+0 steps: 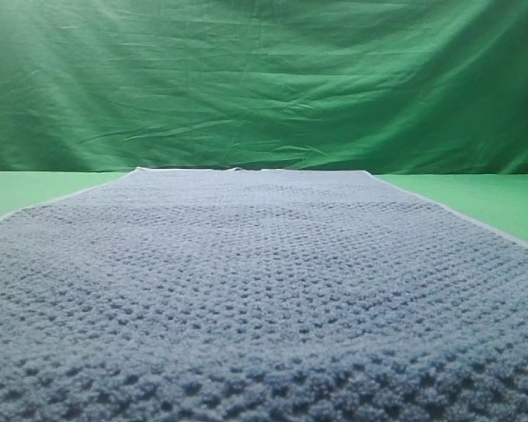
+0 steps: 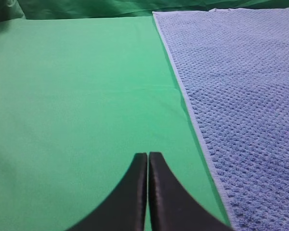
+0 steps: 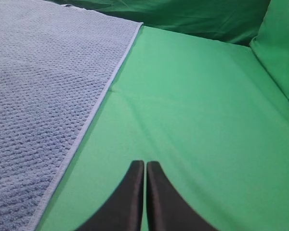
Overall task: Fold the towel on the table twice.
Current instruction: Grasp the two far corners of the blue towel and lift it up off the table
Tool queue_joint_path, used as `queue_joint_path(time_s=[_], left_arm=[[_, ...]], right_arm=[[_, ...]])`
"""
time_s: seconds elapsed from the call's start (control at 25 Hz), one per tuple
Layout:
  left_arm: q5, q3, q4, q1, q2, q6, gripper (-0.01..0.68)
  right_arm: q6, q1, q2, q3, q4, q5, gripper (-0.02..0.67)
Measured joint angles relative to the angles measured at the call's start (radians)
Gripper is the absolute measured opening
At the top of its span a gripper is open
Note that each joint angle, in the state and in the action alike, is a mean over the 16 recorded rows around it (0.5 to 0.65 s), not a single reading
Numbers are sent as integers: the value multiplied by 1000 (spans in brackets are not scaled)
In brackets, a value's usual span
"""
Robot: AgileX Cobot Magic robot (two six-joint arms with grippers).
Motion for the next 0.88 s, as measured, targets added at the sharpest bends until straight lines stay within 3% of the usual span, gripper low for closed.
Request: queue_joint_path(time_s=[0.88], left_arm=[[-2,0,7,0,0,0,0]], right_arm=[[0,0,0,0,0,0,0]])
